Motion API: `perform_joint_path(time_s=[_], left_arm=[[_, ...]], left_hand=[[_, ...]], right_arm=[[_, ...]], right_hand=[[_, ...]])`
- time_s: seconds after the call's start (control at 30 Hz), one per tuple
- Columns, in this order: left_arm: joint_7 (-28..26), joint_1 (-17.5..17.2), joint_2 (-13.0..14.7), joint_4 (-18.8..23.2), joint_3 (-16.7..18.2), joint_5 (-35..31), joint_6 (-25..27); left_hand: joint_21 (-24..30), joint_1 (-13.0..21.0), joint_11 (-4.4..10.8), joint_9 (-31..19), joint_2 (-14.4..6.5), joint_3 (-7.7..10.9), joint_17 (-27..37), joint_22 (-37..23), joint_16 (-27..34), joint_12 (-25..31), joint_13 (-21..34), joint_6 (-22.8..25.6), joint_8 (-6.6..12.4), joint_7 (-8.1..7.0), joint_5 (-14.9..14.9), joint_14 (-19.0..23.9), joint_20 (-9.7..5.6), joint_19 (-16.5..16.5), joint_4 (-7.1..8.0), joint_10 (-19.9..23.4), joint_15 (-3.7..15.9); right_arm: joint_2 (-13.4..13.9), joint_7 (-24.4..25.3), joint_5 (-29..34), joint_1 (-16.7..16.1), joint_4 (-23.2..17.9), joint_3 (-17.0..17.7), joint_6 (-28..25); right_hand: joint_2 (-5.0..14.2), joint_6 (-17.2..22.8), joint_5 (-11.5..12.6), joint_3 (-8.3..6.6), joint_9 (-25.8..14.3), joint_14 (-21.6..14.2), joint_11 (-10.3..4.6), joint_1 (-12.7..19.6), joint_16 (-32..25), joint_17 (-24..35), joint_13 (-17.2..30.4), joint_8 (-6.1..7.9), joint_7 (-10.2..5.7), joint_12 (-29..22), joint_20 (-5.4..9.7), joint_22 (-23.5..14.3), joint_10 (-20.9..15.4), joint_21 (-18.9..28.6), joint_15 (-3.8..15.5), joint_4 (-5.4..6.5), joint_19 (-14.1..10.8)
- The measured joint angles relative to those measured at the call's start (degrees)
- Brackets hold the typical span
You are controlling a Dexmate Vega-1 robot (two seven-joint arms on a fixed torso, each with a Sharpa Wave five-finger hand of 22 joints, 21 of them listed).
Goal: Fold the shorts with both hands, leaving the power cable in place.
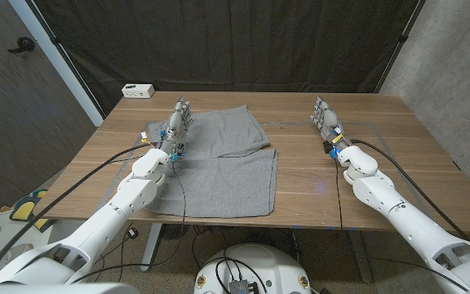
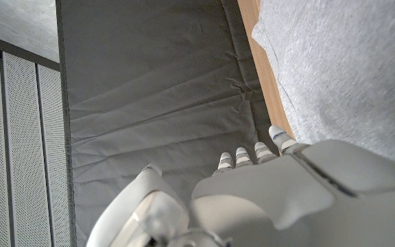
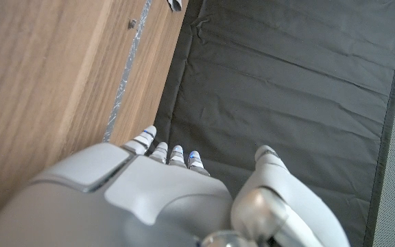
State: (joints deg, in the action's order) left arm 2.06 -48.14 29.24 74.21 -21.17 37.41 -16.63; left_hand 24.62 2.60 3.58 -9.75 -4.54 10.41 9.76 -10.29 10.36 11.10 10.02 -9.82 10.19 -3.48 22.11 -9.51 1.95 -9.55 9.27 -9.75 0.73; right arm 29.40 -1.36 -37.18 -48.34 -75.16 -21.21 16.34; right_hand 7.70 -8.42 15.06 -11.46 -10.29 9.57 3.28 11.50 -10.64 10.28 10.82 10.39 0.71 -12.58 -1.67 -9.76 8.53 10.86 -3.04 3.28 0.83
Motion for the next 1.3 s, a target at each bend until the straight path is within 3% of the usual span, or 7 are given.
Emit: perform_joint_path(time_s=[0.37,0.57,0.77,0.93,1.13,1.3], left_arm=[[0.1,-0.2,0.4,-0.1,0.1,-0.2,-0.6],[-1.3,-0.4,1.3,0.7,0.1,-2.6,-1.6],[-3.4,-0.8,2.7,2.2,-0.1,-5.8,-2.4],[-6.1,-1.5,4.2,4.1,-0.1,-9.4,-2.6],[-8.9,-2.6,6.4,7.2,0.0,-13.0,-1.9],[-10.8,-3.6,8.3,10.0,0.3,-15.8,-0.4]], left_hand=[[0.0,0.2,0.0,0.0,-0.2,0.13,0.0,0.0,0.2,0.0,0.0,-0.1,0.22,-0.54,0.0,-0.2,0.3,-0.3,-0.12,0.0,-0.21],[0.0,0.5,-0.23,0.0,-0.5,0.29,0.0,0.0,0.5,0.4,0.0,0.0,0.66,-1.07,0.0,-0.5,1.24,-0.4,-0.18,-0.2,-0.78],[0.0,1.4,-2.35,0.0,-1.0,0.57,0.0,0.0,0.9,1.2,0.3,0.0,1.28,-1.66,-0.1,-0.4,3.67,-0.3,-0.78,-0.2,-3.56],[0.0,3.2,-2.99,-0.3,-1.7,1.35,0.3,-0.3,1.3,2.2,0.3,0.0,1.28,-1.66,-1.1,-0.5,7.02,-0.4,-1.55,-0.1,-5.47],[0.6,6.0,-3.81,-0.3,-2.9,2.93,0.3,-0.5,1.8,2.7,0.4,0.0,1.73,-1.66,-2.4,-0.3,8.63,-0.4,-3.12,-0.1,-6.5],[0.6,7.3,-3.81,-0.3,-3.3,3.94,0.3,-0.5,1.8,2.7,0.5,0.0,1.73,-1.66,-3.0,-0.3,8.95,-0.1,-3.69,-0.1,-6.51]], right_arm=[[0.5,0.6,1.5,-0.2,-1.0,-0.4,-0.6],[1.7,1.6,3.8,-0.2,-2.3,-1.2,-0.6],[2.8,3.1,6.5,-0.3,-4.1,-1.7,-0.4],[4.4,5.1,9.4,-0.8,-6.7,-2.1,-2.0],[6.6,7.6,12.6,-1.4,-10.8,-2.6,-5.7],[8.3,8.7,14.5,-1.7,-13.7,-3.0,-8.6]], right_hand=[[0.15,0.0,0.0,-0.55,0.0,0.0,0.02,1.1,0.0,0.0,0.0,0.22,0.0,0.0,-0.2,0.0,0.0,0.0,0.0,-0.54,-0.2],[0.75,1.8,-0.6,-2.01,0.0,0.3,1.07,3.2,-0.4,0.0,0.0,0.65,-0.51,-0.8,-0.68,0.0,-2.2,0.7,-0.31,-1.95,-2.0],[1.11,4.6,-1.3,-3.53,0.0,-1.9,1.27,5.6,-0.9,0.0,0.0,1.07,-0.71,-1.2,-1.43,0.0,-4.7,1.1,-0.92,-3.45,-4.8],[2.05,6.9,-2.2,-5.08,0.0,-5.9,1.09,7.5,-1.8,0.0,0.0,1.17,-0.93,-1.8,-2.78,0.0,-7.3,1.8,-1.53,-4.93,-7.3],[3.27,10.2,-2.8,-7.21,0.0,-9.8,0.97,9.3,-2.6,0.5,0.0,1.6,-1.12,-2.3,-3.75,-0.3,-10.0,2.0,-1.69,-4.95,-9.5],[3.7,11.3,-3.3,-8.51,0.0,-10.8,1.13,9.7,-2.9,0.6,0.0,1.94,-1.21,-2.3,-3.85,-0.3,-11.4,2.0,-1.36,-4.94,-10.3]])
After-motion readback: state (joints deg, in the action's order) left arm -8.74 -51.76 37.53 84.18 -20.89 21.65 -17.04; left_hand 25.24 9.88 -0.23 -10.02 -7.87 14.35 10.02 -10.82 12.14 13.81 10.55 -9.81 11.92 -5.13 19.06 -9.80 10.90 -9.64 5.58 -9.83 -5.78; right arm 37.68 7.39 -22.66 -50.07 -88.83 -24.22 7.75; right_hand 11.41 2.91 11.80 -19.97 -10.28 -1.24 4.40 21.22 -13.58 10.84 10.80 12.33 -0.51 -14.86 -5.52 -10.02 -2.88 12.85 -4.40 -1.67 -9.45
